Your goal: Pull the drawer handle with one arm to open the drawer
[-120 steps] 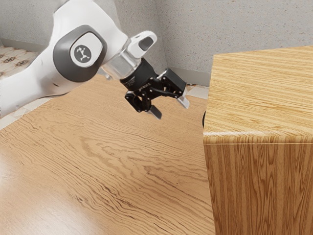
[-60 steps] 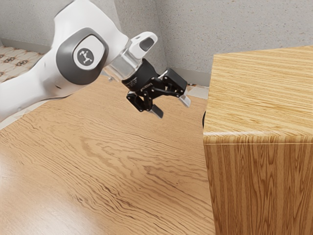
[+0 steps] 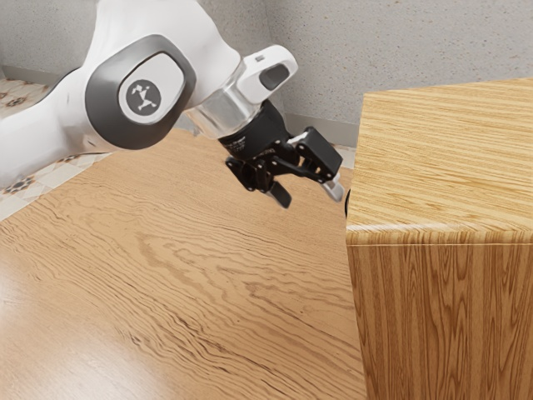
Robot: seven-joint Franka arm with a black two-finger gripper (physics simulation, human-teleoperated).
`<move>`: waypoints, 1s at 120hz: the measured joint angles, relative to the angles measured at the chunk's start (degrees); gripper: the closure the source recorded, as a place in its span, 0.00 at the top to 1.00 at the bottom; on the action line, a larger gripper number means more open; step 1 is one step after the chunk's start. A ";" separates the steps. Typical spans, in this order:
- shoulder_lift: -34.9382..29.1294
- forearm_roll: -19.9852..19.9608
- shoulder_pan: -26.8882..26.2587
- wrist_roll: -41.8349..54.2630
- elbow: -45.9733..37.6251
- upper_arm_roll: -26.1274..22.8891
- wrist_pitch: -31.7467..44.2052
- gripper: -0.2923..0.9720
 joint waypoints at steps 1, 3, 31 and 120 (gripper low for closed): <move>-0.01 0.01 0.04 0.00 0.00 0.01 -0.01 0.77; -0.04 0.04 0.17 -0.01 -0.01 0.04 -0.03 0.77; -0.28 -0.22 1.54 -0.05 -0.79 0.01 0.21 0.77; 2.49 -2.57 1.46 -0.10 -0.81 -0.02 2.82 0.77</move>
